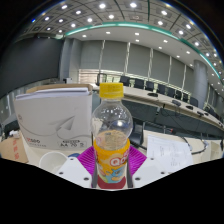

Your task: Pour water

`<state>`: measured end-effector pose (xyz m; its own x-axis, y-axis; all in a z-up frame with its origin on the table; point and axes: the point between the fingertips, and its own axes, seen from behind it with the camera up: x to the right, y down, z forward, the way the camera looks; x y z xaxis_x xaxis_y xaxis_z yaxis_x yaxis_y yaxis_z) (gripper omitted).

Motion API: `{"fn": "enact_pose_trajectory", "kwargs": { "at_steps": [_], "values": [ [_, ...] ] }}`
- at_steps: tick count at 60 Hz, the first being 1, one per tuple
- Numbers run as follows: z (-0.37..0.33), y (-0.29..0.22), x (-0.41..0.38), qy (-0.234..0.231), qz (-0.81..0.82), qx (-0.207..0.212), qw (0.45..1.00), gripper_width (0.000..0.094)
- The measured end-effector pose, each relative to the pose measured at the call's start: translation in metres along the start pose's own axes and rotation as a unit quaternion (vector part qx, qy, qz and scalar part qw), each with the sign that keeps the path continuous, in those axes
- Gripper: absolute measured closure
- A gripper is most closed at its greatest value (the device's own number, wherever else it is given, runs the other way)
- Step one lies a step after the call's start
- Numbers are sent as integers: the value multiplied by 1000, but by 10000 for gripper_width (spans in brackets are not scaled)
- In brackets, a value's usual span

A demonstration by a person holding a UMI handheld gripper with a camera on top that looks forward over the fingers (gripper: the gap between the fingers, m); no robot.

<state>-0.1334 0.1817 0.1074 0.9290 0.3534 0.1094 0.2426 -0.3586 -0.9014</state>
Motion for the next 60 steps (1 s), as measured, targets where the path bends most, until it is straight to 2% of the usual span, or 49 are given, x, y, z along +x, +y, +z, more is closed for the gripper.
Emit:
{"fn": "enact_pose_trajectory", "kwargs": {
  "at_steps": [7, 16, 25, 32, 35, 43, 54, 60],
  "values": [
    [15, 14, -5, -13, 24, 8, 1000, 532],
    [23, 49, 3, -1, 57, -9, 998, 531],
    [15, 48, 8, 2, 62, 33, 998, 493],
    [14, 48, 7, 10, 67, 37, 997, 438],
    [14, 52, 10, 16, 74, 24, 997, 394],
    [-8, 67, 9, 32, 103, -28, 994, 80],
    [-101, 48, -2, 81, 121, -79, 986, 77],
    [-164, 29, -28, 93, 115, -98, 984, 77]
  ]
}}
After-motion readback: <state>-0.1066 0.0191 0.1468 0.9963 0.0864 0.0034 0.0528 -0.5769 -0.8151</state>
